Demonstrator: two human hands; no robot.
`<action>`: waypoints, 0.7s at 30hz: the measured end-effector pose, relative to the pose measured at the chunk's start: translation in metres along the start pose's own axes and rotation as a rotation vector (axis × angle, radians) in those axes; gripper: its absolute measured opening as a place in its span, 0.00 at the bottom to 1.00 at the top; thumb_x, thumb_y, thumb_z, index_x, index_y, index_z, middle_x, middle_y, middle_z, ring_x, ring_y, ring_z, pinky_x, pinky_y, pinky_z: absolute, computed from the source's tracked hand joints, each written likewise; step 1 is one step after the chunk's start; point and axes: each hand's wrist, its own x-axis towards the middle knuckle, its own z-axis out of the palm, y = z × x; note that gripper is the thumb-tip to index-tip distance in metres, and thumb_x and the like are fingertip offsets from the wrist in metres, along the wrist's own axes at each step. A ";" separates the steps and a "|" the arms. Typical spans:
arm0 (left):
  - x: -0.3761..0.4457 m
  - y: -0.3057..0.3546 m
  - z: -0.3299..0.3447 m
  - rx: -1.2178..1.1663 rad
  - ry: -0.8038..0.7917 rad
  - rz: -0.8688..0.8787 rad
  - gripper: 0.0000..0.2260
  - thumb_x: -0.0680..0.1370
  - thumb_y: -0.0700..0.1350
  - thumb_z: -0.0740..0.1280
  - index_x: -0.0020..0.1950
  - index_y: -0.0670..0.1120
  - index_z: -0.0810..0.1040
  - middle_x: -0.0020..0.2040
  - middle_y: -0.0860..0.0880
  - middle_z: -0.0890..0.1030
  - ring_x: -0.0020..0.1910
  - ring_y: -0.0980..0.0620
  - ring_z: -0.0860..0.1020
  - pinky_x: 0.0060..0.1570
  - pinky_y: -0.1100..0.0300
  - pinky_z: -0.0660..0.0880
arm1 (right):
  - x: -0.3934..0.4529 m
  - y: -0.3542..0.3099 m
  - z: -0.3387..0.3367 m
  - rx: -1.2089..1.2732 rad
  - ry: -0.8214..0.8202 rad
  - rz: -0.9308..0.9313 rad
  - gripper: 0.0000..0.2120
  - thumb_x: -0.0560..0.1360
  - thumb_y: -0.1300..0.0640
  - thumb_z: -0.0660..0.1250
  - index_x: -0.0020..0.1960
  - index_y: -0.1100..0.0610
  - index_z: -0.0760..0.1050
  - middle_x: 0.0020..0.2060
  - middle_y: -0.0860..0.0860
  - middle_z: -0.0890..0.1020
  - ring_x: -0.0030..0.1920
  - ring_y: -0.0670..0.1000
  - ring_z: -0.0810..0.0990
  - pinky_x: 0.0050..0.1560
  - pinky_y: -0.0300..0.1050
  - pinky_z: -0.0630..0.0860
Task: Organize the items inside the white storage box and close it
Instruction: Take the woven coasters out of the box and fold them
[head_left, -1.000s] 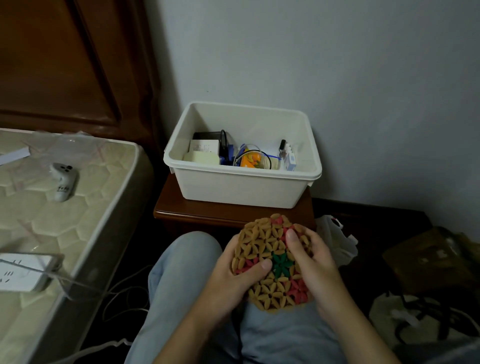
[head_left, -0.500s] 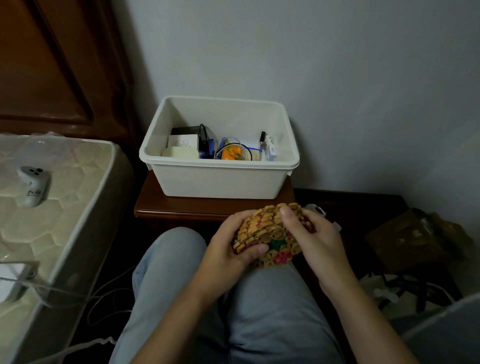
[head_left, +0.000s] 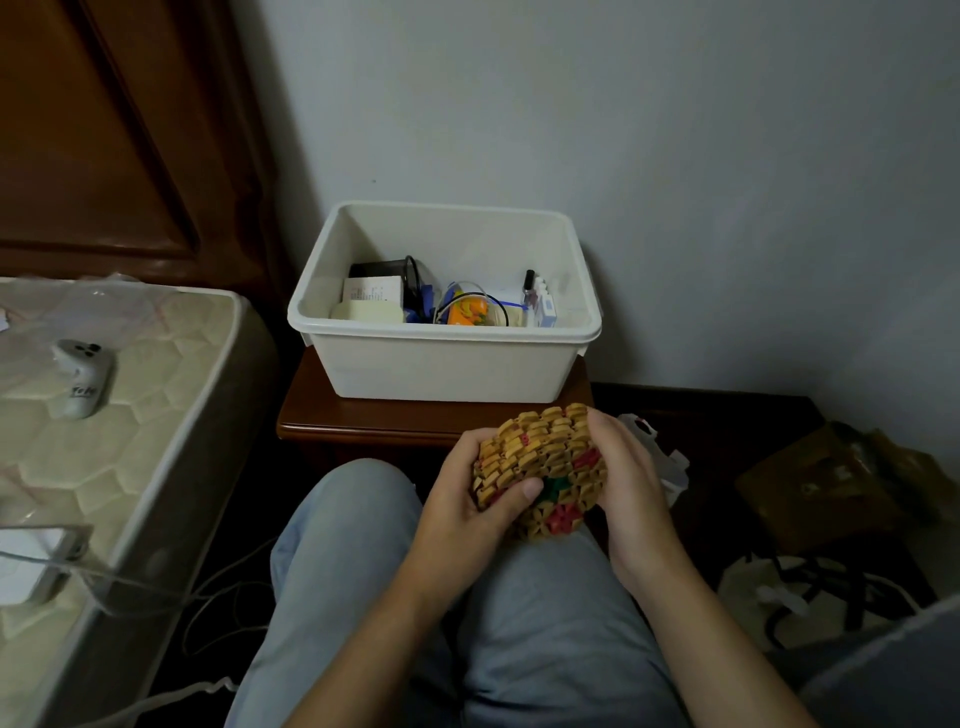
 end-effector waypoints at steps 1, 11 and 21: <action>0.000 0.000 0.000 -0.020 -0.011 0.006 0.19 0.79 0.42 0.75 0.68 0.49 0.75 0.62 0.46 0.82 0.65 0.44 0.81 0.64 0.38 0.79 | 0.000 -0.002 0.001 0.019 0.007 0.002 0.17 0.74 0.40 0.68 0.59 0.45 0.85 0.55 0.48 0.88 0.58 0.50 0.86 0.58 0.52 0.81; 0.001 -0.002 -0.012 0.003 -0.067 -0.053 0.22 0.77 0.47 0.77 0.69 0.52 0.75 0.66 0.45 0.80 0.68 0.45 0.79 0.66 0.40 0.78 | -0.004 -0.007 -0.004 -0.210 -0.052 0.032 0.30 0.66 0.26 0.72 0.54 0.49 0.85 0.50 0.49 0.89 0.54 0.51 0.87 0.61 0.59 0.82; 0.002 -0.002 0.004 0.278 -0.017 0.133 0.30 0.77 0.49 0.77 0.76 0.60 0.70 0.70 0.57 0.75 0.72 0.52 0.73 0.70 0.51 0.73 | -0.002 -0.007 -0.002 -0.140 0.023 -0.018 0.21 0.70 0.31 0.71 0.48 0.48 0.86 0.45 0.51 0.89 0.49 0.51 0.88 0.53 0.53 0.84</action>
